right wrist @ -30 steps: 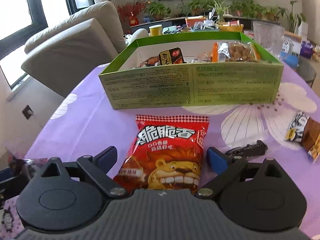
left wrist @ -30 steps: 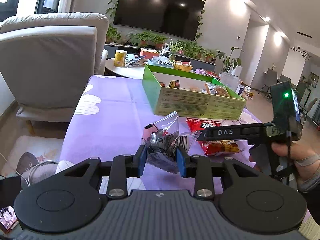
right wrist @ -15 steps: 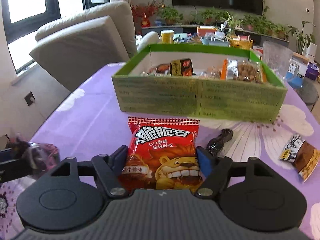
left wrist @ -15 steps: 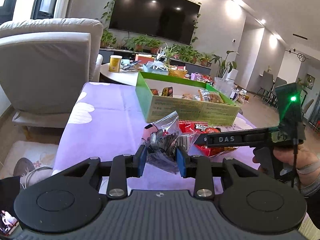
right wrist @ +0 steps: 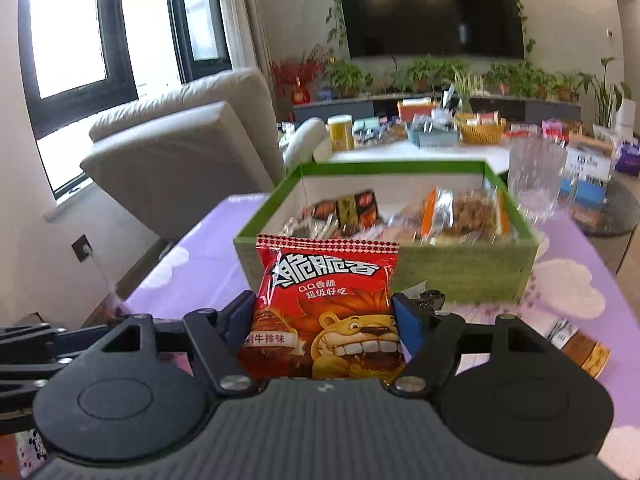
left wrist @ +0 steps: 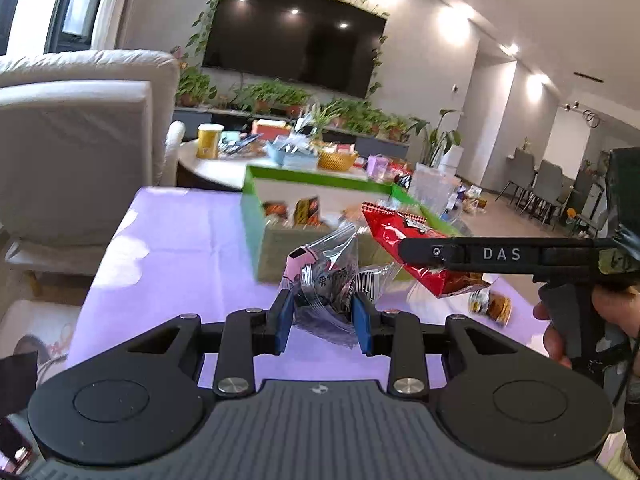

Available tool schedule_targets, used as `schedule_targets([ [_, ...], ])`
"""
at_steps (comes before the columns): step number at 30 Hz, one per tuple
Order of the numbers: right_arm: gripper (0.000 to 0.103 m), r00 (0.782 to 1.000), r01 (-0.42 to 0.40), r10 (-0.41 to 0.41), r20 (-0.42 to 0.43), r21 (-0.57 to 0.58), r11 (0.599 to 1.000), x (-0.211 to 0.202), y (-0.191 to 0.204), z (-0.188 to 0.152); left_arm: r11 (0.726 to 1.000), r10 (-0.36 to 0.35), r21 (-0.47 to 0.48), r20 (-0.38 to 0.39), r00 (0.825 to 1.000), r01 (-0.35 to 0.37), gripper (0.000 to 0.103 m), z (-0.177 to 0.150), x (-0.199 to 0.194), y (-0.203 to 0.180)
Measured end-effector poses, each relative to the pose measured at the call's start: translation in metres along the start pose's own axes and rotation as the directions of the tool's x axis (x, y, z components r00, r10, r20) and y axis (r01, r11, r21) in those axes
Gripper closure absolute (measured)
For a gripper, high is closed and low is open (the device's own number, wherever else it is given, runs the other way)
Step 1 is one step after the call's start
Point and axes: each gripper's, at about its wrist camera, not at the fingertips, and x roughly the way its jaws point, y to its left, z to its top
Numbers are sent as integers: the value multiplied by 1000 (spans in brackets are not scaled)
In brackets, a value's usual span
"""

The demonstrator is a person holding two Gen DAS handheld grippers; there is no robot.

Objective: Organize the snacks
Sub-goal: 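Carry both bags over the green box and open both grippers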

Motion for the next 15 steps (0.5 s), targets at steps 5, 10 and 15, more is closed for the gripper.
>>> schedule_targets([
  [5, 58, 998, 23, -23, 57, -3, 1000, -1, -12, 21, 999, -29, 38, 71, 997, 27, 73, 27, 14, -10],
  [10, 58, 994, 38, -39, 100, 11, 999, 4, -25, 37, 998, -24, 65, 116, 993, 17, 73, 50, 29, -13],
  [15, 58, 993, 11, -16, 120, 39, 999, 14, -36, 53, 998, -24, 67, 139, 990, 14, 73, 66, 48, -15],
])
